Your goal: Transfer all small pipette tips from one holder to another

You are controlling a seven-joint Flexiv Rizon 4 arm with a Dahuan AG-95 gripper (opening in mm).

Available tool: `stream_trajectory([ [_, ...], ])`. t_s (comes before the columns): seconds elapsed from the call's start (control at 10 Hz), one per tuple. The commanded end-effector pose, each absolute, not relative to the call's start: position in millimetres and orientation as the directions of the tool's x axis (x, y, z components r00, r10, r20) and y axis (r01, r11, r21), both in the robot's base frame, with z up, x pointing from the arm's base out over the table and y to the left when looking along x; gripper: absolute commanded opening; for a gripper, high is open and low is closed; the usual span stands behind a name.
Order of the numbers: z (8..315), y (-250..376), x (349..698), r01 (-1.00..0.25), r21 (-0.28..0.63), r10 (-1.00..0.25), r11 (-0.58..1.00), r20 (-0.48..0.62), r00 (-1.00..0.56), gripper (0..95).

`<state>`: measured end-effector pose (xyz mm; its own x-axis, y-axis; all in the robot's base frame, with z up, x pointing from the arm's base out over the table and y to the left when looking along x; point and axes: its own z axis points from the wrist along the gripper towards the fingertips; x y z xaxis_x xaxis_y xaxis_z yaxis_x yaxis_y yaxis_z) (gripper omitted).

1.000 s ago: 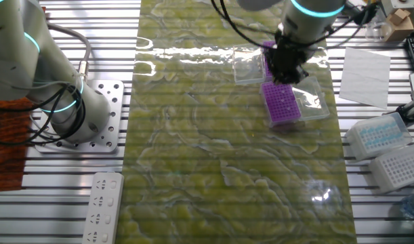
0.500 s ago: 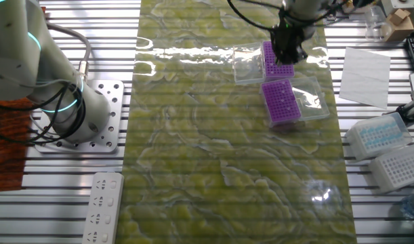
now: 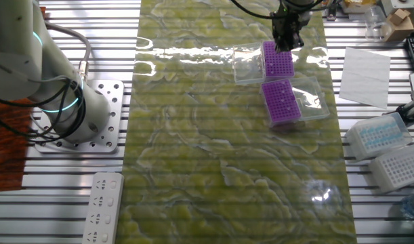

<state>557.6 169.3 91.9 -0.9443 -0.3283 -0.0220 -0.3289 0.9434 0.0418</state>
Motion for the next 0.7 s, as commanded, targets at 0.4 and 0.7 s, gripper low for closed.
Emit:
stream_trajectory([
  [0.4, 82.3, 170.2, 557.5, -0.331, 0.039, -0.33, 0.943, -0.023, -0.944, 0.0],
  [0.7, 81.1, 168.8, 556.0, -0.331, 0.042, -0.331, 0.943, -0.011, -0.943, 0.0],
])
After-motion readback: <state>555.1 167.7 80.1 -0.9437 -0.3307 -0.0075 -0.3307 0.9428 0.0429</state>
